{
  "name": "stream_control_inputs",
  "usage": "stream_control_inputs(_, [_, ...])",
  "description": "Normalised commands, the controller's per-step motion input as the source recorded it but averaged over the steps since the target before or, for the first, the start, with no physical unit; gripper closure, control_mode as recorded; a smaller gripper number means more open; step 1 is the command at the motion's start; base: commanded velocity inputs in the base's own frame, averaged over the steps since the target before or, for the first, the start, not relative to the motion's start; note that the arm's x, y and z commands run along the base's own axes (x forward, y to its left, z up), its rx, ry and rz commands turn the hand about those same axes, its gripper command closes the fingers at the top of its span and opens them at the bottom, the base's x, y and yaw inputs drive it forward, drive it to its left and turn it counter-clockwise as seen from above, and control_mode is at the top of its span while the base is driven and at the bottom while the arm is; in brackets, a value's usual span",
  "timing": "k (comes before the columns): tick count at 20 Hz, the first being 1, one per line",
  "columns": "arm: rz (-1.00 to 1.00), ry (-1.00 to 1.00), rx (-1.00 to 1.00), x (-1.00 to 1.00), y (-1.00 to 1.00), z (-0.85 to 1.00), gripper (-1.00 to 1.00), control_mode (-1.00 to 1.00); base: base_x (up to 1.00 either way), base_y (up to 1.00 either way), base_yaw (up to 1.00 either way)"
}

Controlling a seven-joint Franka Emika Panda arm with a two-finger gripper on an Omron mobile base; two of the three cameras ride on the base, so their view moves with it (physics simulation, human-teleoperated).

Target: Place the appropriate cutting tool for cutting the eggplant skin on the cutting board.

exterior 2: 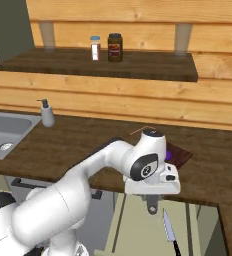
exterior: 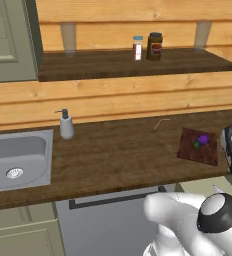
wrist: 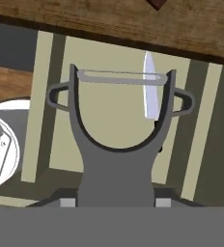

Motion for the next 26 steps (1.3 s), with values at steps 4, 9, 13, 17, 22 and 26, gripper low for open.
stream_control_inputs(4, [0.0,0.0,0.11,1.0,-0.21,0.0,1.0,-1.0,0.0,0.0,0.0])
stream_control_inputs(9, [0.0,0.0,0.11,1.0,-0.01,0.0,1.0,-1.0,0.0,0.0,0.0])
stream_control_inputs(13, [0.0,0.0,0.07,0.99,0.0,-0.1,1.0,-1.0,0.0,0.0,0.0])
stream_control_inputs(17, [0.0,0.0,0.03,0.81,0.0,-0.26,1.0,-1.0,0.0,0.0,0.0])
stream_control_inputs(22, [0.0,-0.01,0.0,0.65,0.0,-0.4,1.0,-1.0,0.0,0.0,0.0])
stream_control_inputs(26, [0.0,0.0,0.0,0.34,0.0,-0.63,1.0,-1.0,0.0,0.0,0.0])
